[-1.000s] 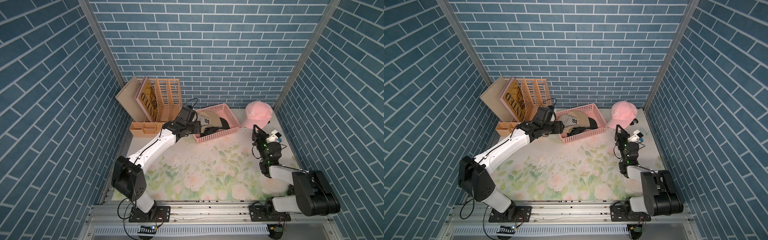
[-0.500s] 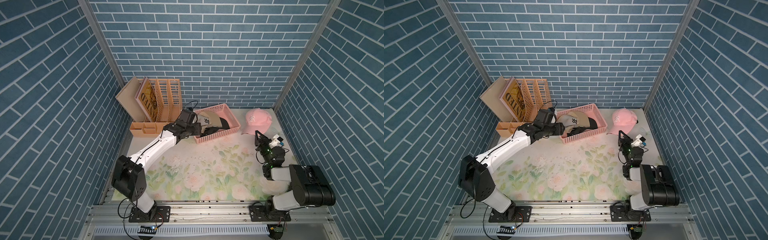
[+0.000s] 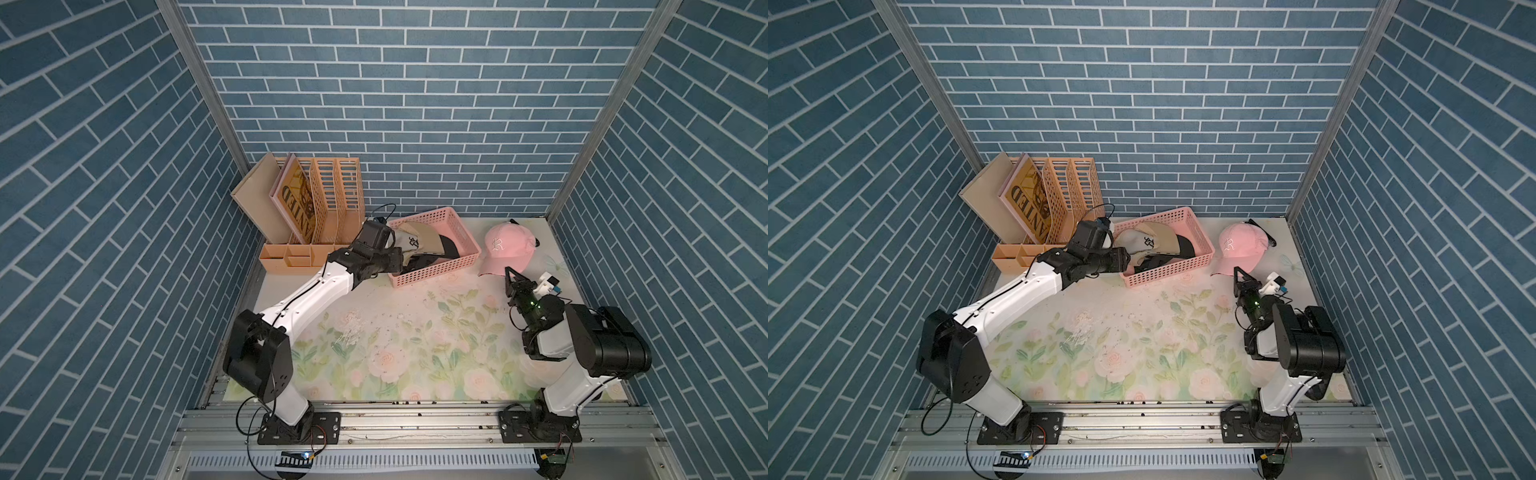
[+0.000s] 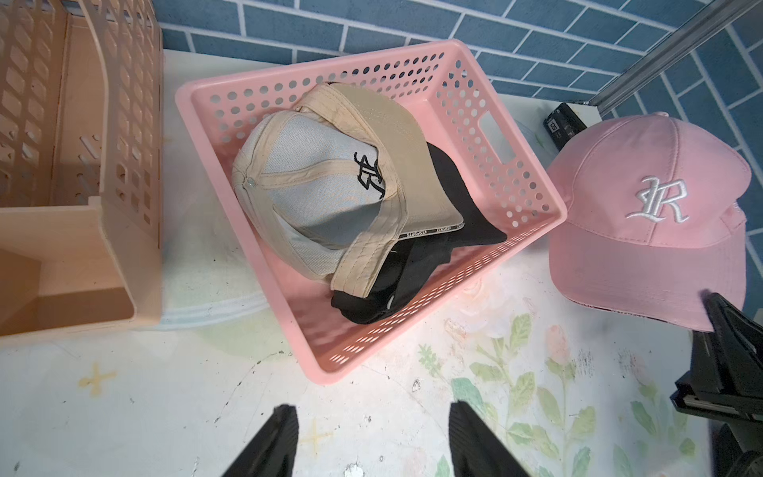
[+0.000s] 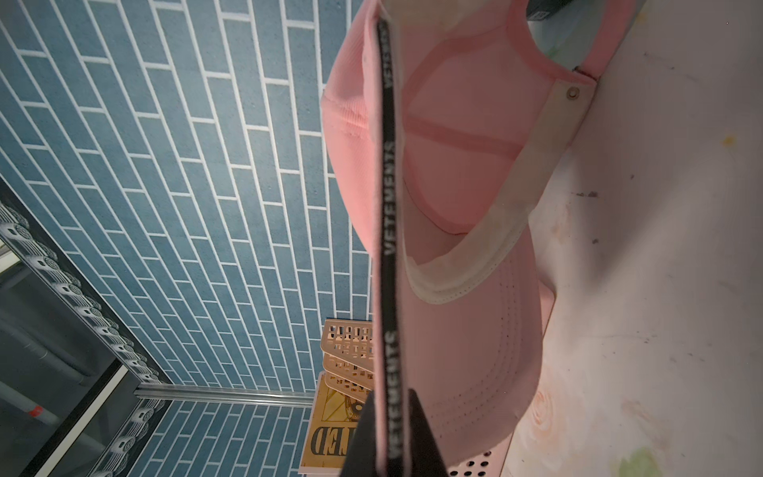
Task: Turn the baseball cap inside out
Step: Place the baseball cap at the center of the board.
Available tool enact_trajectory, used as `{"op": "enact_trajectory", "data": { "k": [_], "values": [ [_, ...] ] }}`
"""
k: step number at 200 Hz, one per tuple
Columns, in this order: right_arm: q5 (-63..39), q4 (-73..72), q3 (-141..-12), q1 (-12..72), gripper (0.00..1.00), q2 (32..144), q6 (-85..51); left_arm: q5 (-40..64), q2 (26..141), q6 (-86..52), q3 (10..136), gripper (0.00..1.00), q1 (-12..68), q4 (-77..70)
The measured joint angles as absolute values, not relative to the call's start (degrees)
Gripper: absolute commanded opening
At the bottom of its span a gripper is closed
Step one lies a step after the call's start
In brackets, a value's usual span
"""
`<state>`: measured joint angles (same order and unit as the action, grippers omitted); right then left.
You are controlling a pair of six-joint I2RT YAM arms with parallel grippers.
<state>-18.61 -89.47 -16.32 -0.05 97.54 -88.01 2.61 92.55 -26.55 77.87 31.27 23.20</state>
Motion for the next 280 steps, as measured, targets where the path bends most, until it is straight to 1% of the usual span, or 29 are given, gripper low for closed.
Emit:
{"op": "enact_trajectory", "data": {
  "k": [27,82,107,125,150,154,162,179,189,195,202,224,249,263,280],
  "values": [
    [-18.96,-90.45,-16.14,-0.05,0.0,98.87,-88.01,2.61,92.55,-26.57,77.84,0.62,31.27,22.85],
    [-18.98,-91.07,-12.27,-0.05,0.09,99.44,-88.01,2.61,92.55,-26.57,77.69,0.62,31.27,22.11],
    [-18.37,-91.72,-9.76,-0.05,0.19,99.44,-87.57,2.63,92.55,-26.57,77.41,0.62,31.27,21.93],
    [-17.89,-91.88,-7.94,-0.05,0.37,99.5,-86.78,2.76,92.55,-26.57,77.3,0.62,31.27,21.89],
    [-17.37,-92.18,-6.28,-0.05,0.54,100.47,-85.76,2.87,92.55,-26.57,77.1,0.62,31.27,21.56],
    [-17.28,-92.14,-6.11,-0.05,0.59,100.62,-85.27,2.9,92.55,-26.55,77.08,0.62,31.27,21.56],
    [-17.1,-92.16,-5.65,-0.05,0.65,100.9,-85.01,2.87,92.55,-26.55,77.06,0.62,31.27,21.54],
    [-16.62,-91.88,-4.86,0.1,0.69,100.9,-84.33,2.85,92.55,-26.52,76.95,0.62,31.27,21.5],
    [-16.29,-90.65,-4.73,0.45,0.74,100.38,-83.9,2.87,92.55,-26.52,76.82,0.62,31.27,21.47],
    [-16.05,-89.08,-4.73,0.69,0.77,99.57,-83.46,2.85,92.55,-26.52,76.75,0.62,31.27,21.47],
    [-15.59,-86.28,-4.73,1.1,0.79,97.8,-82.83,2.85,92.55,-26.52,76.69,0.62,31.27,21.45],
    [-13.15,-72.05,-5.82,3.05,0.8,88.49,-80.16,2.87,92.55,-26.52,76.47,0.62,31.27,21.32],
    [-9.41,-53.21,-10.57,5.41,0.81,78.65,-75.88,2.85,92.55,-26.5,76.44,0.62,31.27,21.23],
    [-8.12,-45.17,-13.63,6.48,0.81,76.36,-73.82,2.76,92.55,-26.48,76.44,0.62,31.27,21.23],
    [-6.94,-36.8,-17.32,8.38,0.81,76.12,-71.5,2.57,92.55,-26.28,76.44,0.62,31.27,21.26]
  ]
}}
